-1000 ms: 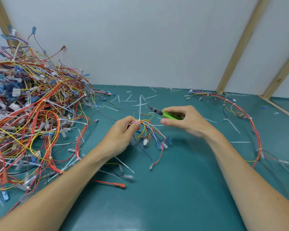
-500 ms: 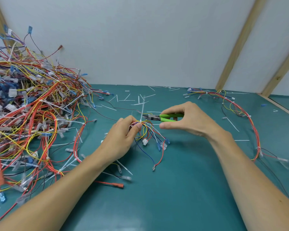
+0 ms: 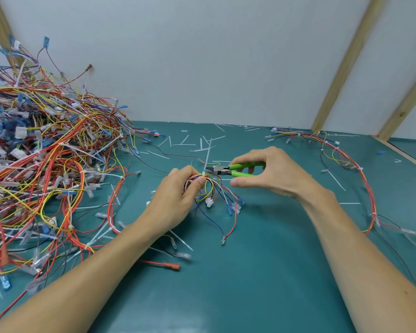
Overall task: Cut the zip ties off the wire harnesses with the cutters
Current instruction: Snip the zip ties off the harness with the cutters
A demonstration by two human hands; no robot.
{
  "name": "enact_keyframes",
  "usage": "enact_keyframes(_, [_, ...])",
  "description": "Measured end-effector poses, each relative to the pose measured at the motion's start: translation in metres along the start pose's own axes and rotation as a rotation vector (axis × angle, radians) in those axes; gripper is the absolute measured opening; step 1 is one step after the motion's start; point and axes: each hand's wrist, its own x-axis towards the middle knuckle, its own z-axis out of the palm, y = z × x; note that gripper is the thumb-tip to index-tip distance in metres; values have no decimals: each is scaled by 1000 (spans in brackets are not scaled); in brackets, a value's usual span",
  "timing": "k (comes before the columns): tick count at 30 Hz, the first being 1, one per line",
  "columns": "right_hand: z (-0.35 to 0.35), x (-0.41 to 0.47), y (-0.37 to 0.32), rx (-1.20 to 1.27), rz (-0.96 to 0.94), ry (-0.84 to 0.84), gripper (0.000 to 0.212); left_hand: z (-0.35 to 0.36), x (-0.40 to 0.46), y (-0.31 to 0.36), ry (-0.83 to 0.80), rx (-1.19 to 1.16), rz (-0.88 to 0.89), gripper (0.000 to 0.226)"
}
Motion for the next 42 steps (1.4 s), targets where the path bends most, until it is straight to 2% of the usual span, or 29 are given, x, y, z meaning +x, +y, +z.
enact_keyframes(7, [2, 0, -4, 39, 24, -15, 37, 0, -1, 2, 0, 9, 17, 23])
enact_keyframes(16, [1, -1, -7, 23, 42, -30, 22, 2, -1, -1, -1, 4, -11, 22])
enact_keyframes(23, [1, -2, -6, 38, 93, -44, 31, 3, -1, -2, -7, -1, -24, 22])
enact_keyframes(42, [1, -3, -9, 27, 134, -50, 27, 5, -2, -3, -4, 0, -35, 22])
